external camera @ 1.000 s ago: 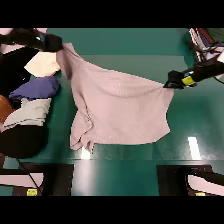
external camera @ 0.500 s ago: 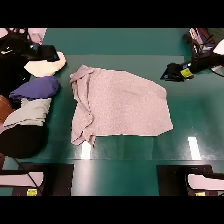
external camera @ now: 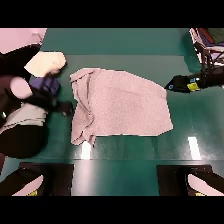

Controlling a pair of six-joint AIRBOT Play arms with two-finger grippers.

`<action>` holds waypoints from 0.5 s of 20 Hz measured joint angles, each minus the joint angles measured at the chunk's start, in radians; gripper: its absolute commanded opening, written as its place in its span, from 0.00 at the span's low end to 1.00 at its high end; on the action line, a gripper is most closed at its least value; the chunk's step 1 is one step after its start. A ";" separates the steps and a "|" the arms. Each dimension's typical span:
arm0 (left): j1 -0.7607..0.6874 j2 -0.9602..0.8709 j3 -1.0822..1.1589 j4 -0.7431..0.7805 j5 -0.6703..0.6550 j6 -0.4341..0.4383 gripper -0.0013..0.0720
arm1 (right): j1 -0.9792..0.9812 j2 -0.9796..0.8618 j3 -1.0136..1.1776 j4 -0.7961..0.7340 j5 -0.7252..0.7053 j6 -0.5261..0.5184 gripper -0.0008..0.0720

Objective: Fold the shirts.

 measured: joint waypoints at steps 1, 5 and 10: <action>-0.051 0.016 -0.055 0.018 0.011 -0.026 0.89 | 0.000 0.013 -0.013 0.004 -0.010 0.000 0.50; -0.212 0.047 -0.177 0.100 0.069 -0.123 0.89 | 0.000 0.042 -0.038 0.010 -0.018 -0.001 0.50; -0.283 0.056 -0.261 0.150 0.133 -0.172 0.89 | 0.000 0.051 -0.046 0.041 -0.025 0.000 0.50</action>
